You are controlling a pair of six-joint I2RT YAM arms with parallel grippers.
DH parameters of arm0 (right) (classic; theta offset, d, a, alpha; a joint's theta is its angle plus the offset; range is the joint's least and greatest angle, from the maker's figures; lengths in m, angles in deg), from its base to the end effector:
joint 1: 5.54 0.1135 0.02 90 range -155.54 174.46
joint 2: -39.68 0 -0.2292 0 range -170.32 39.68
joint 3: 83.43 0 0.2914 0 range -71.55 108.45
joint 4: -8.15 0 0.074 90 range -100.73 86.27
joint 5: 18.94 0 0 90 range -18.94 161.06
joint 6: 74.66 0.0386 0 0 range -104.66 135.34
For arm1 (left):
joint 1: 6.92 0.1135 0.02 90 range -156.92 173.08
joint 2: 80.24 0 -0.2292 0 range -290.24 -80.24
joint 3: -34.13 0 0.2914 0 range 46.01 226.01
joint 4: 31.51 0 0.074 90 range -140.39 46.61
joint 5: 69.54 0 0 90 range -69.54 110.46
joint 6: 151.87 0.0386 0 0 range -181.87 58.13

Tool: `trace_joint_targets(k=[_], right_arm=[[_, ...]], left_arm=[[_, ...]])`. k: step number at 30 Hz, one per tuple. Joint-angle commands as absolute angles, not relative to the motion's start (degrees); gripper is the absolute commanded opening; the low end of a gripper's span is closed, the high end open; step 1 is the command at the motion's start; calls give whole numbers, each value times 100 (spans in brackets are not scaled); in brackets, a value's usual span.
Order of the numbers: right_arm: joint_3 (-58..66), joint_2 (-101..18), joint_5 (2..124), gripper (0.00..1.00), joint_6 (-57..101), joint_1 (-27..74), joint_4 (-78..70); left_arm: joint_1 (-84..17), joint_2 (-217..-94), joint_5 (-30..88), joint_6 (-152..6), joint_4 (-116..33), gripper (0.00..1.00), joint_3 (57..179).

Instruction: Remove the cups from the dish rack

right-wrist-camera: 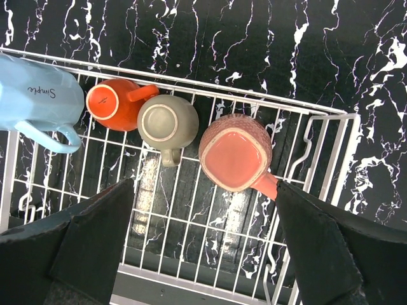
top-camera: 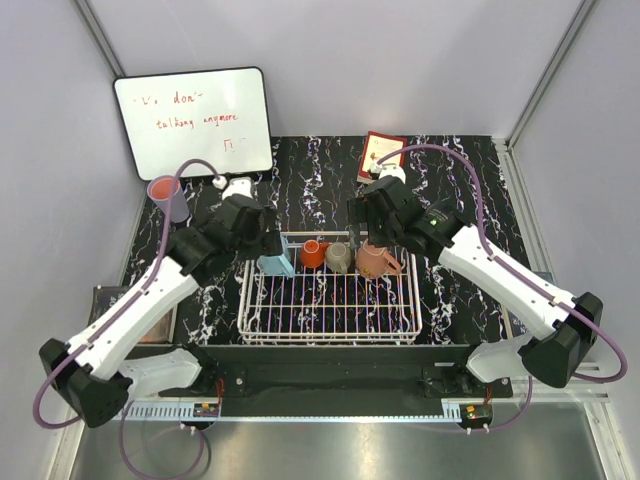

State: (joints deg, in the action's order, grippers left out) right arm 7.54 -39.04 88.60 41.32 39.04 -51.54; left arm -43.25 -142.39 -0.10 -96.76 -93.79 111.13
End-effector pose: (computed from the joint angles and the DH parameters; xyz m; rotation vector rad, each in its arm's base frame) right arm 0.2467 0.2268 0.3185 -0.2412 2.3492 0.2334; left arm 0.2248 -0.1485 0.3097 -0.1355 2.3351 -0.1852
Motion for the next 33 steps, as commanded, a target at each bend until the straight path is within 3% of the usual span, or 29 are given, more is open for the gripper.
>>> trace_joint_targets(k=[1,31,33], right_arm=[[773,-3661,9005,100,4311,3964,-5013],[491,-3511,9031,100,4136,3964,-5040],[500,-3537,9031,100,4118,3955,-5049]], left_arm=[[-4436,-14817,16,-9395,-8936,99,11395],[-4427,-16593,121,-9685,-8216,99,11351],[-4427,-16611,165,-9659,-8189,95,11333]])
